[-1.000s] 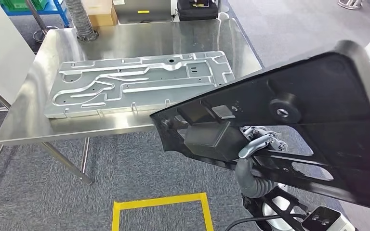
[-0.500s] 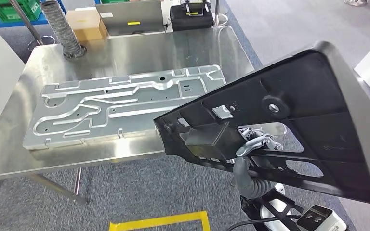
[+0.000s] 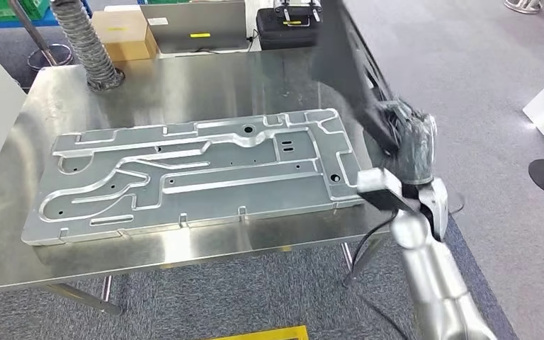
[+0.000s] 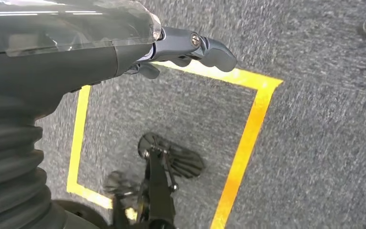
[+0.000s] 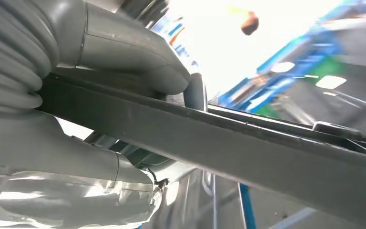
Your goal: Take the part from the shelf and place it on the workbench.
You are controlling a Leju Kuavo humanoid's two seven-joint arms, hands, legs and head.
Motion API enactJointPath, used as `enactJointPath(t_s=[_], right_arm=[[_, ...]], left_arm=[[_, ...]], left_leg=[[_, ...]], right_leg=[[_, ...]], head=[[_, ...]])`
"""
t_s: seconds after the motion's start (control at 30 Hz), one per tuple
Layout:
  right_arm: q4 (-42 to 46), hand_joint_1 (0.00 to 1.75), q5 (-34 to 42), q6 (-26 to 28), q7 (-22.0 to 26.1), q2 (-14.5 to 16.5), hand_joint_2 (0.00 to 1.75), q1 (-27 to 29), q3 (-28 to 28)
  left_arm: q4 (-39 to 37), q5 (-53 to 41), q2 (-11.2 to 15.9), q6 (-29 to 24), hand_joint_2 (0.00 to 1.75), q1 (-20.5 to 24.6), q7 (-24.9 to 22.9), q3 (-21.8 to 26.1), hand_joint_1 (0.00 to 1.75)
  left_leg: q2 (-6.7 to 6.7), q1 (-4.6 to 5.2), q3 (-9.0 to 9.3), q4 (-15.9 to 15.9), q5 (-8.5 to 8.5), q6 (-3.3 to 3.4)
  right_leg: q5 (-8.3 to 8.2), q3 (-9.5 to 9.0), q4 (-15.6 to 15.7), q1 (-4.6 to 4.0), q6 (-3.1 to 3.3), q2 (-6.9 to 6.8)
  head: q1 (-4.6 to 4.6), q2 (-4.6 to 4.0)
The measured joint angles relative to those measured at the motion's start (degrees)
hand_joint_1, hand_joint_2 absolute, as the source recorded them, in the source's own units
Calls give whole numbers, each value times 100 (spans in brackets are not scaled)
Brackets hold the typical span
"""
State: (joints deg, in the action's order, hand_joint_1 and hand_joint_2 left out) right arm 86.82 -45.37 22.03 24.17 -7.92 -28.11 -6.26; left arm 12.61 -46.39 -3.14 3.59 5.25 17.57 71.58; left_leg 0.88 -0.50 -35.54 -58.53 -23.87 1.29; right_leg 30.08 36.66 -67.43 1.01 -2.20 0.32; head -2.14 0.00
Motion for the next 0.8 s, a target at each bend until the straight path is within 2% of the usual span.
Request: enactJointPath(t_s=[0.03, 0.07, 0.1, 0.13, 0.23, 0.3, 0.37, 0.4, 0.43, 0.47, 0.53, 0.57, 0.6, 0.63, 0.73, 0.8], right_arm=[[-276, 175, -405, 92, -189, -55, 175, -225, -24], [-544, 175, -770, 156, -354, -103, 175, -448, -68], [-798, 175, -1082, 191, -493, -141, 175, -655, -133], [-1037, 175, -1357, 207, -612, -170, 175, -844, -214], [-1605, 175, -1941, 91, -816, -200, 175, -1328, -511], [-1961, 175, -2207, -59, -874, -167, 175, -1622, -769], [-2359, 175, -2452, -184, -921, -70, 175, -1853, -1093], [-2550, 175, -2559, -229, -937, -5, 175, -1926, -1259], [-2736, 175, -2651, -266, -950, 70, 175, -1983, -1423], [-2924, 175, -2725, -303, -958, 161, 175, -2040, -1576], [-3306, 175, -2838, -377, -978, 373, 175, -2191, -1857], [-3519, 175, -2884, -415, -999, 495, 175, -2291, -2001], [-3726, 175, -2920, -450, -1031, 612, 175, -2390, -2137], [-3949, 175, -2947, -491, -1069, 742, 175, -2478, -2280], [-4495, 175, -2960, -601, -1206, 1088, 175, -2630, -2578], [-4789, 175, -2952, -667, -1308, 1285, 175, -2734, -2674]], left_arm=[[0, -14, -2, 4, 175, 2, 13, -1, 0], [0, -34, -2, 8, 175, 6, 30, -2, 0], [0, -52, -2, 11, 175, 9, 46, -3, 0], [0, -75, -1, 15, 175, 10, 61, -3, 0], [0, -121, 4, 31, 175, 7, 87, -5, 0], [0, -152, 9, 47, 175, 20, 98, -7, 0], [0, -181, 10, 54, 175, 31, 104, -10, 0], [0, -193, 10, 54, 175, 35, 105, -12, 0], [0, -205, 10, 54, 175, 40, 106, -15, 0], [0, -216, 10, 54, 175, 48, 104, -17, 0], [0, -230, 11, 54, 175, 84, 101, -20, 0], [0, -238, 14, 54, 175, 109, 97, -21, 0], [0, -247, 15, 54, 175, 137, 92, -23, 0], [0, -257, 17, 53, 175, 160, 84, -24, 0], [0, -270, 14, 54, 175, 189, 64, -26, 0], [0, -270, 11, 54, 175, 200, 60, -27, 0]], left_leg=[[10, 9, 33, -10, -36, -22], [18, 16, 42, -21, -59, -46], [24, 22, 34, -26, -69, -70], [28, 28, 26, -22, -69, -93], [11, 28, -1, -76, -133, -180], [-24, 21, -213, -534, -359, -237], [-43, 17, -619, -1315, -637, -268], [-45, 16, -789, -1596, -687, -273], [-45, 16, -866, -1672, -622, -268], [-46, 17, -831, -1516, -452, -253], [-48, 28, -512, -747, 8, -191], [-49, 41, -347, -380, 144, -156], [-53, 55, -238, -139, 202, -128], [-56, 69, -191, -37, 185, -106], [-53, 40, -161, 48, 166, -58], [-50, 6, -128, 95, 165, -16]], right_leg=[[-259, -58, 339, -1, 12, 0], [-408, -115, 614, -7, 38, 1], [-452, -137, 754, -19, 73, 2], [-424, -146, 785, -36, 112, 5], [-410, -190, 864, -16, 229, 2], [-404, -246, 903, -5, 296, -3], [-377, -288, 907, -21, 340, -2], [-360, -313, 906, -31, 352, 1], [-338, -343, 906, -40, 357, 3], [-313, -378, 904, -50, 359, 5], [-254, -452, 902, -71, 348, 7], [-228, -470, 896, -86, 336, 9], [-212, -473, 895, -96, 316, 10], [-202, -466, 899, -103, 293, 9], [-148, -452, 879, -102, 209, -5], [69, -261, 488, -96, 155, -14]], head=[[0, 0], [0, 0], [0, 0], [0, 0], [0, 0], [0, 0], [0, 0], [0, 0], [0, 0], [0, 0], [1, 0], [1, 0], [1, 0], [0, 0], [-1, 0], [0, 0]])
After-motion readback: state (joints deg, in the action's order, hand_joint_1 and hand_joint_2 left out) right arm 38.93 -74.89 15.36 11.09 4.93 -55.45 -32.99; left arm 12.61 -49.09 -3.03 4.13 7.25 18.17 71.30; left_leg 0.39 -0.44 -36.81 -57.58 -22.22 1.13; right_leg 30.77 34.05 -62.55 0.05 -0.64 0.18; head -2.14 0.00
